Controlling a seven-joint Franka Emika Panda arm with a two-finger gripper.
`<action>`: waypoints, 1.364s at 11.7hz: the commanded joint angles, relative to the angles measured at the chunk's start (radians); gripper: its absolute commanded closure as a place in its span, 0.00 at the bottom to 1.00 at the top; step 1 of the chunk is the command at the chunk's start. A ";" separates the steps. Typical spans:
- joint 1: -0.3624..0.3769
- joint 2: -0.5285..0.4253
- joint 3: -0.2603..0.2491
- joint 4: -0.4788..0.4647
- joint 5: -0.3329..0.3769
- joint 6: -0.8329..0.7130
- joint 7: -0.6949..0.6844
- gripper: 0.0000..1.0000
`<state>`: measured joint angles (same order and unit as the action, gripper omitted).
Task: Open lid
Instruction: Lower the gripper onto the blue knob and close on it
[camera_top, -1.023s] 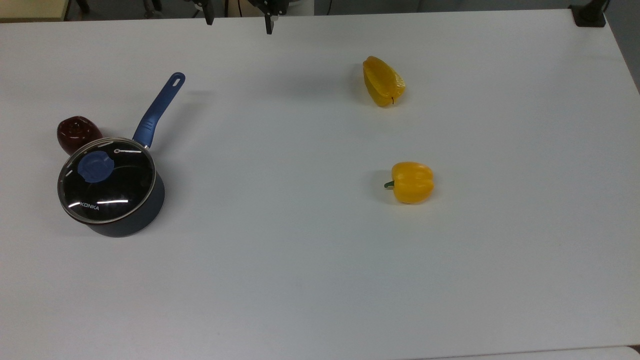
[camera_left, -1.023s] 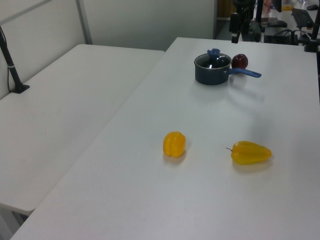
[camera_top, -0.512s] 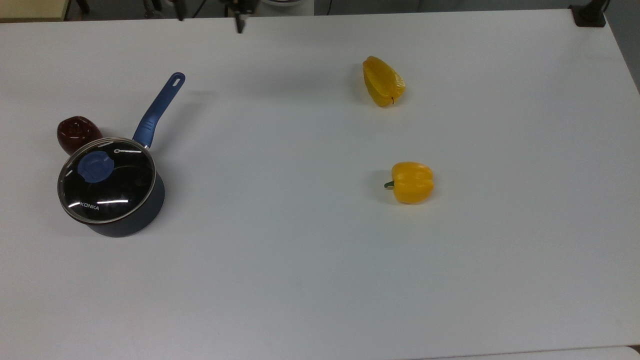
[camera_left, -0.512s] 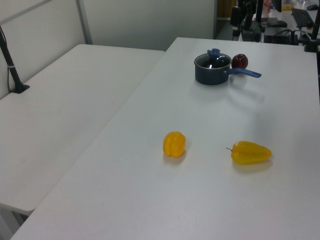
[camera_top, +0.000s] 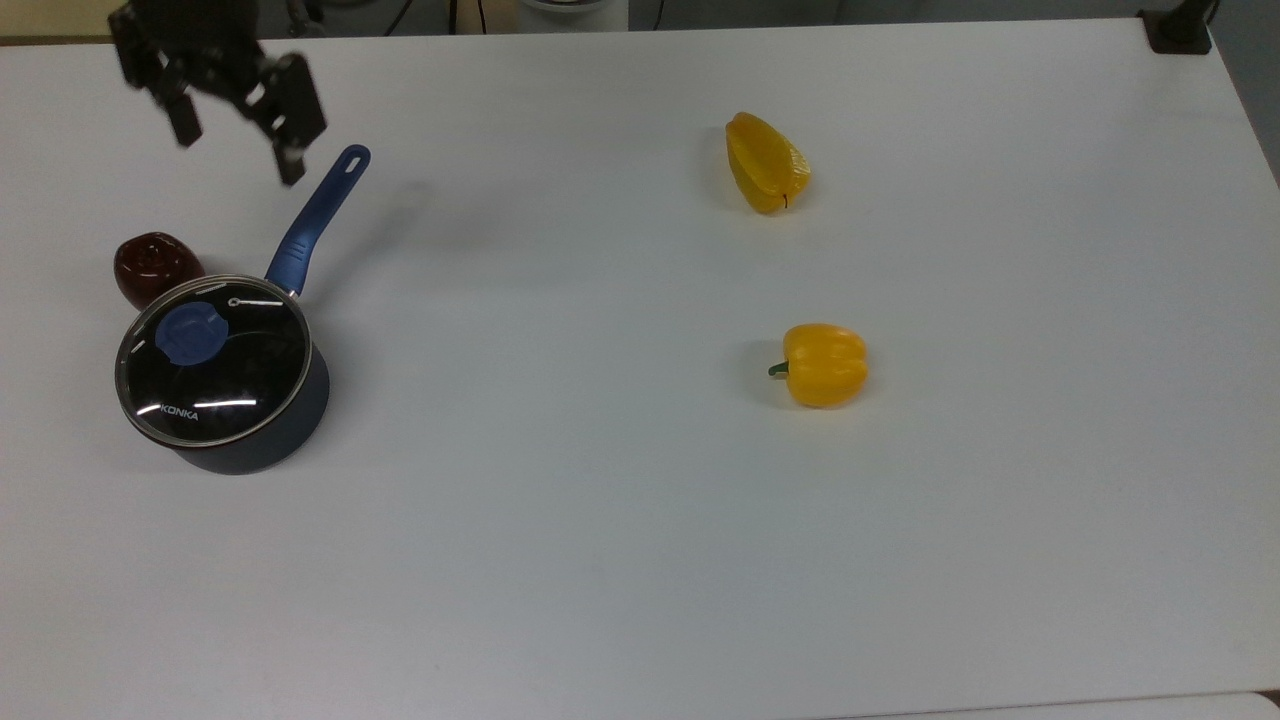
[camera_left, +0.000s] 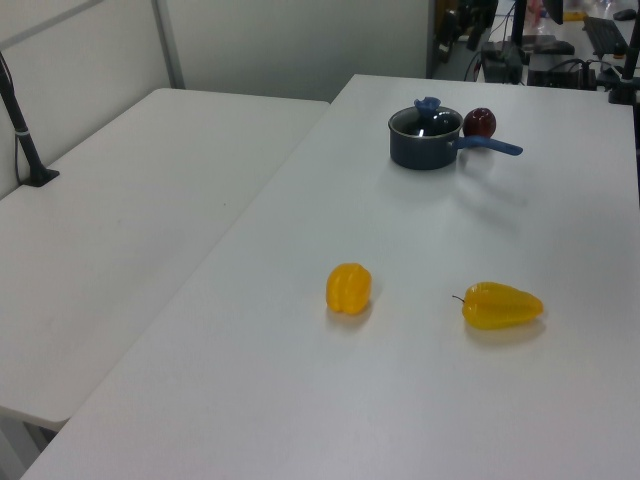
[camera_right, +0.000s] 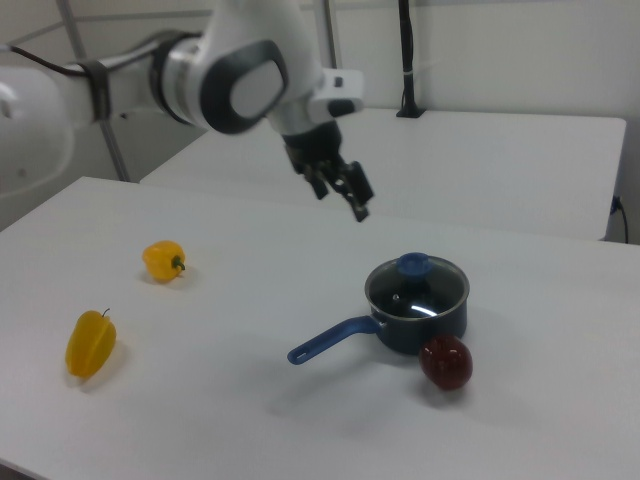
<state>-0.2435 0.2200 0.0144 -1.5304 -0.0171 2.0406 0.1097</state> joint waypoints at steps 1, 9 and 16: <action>-0.023 0.094 -0.002 0.015 -0.006 0.172 -0.041 0.00; -0.056 0.272 -0.005 0.007 -0.107 0.400 -0.032 0.00; -0.056 0.274 -0.004 0.003 -0.096 0.392 -0.018 0.40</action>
<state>-0.3041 0.4978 0.0138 -1.5270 -0.1113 2.4267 0.0853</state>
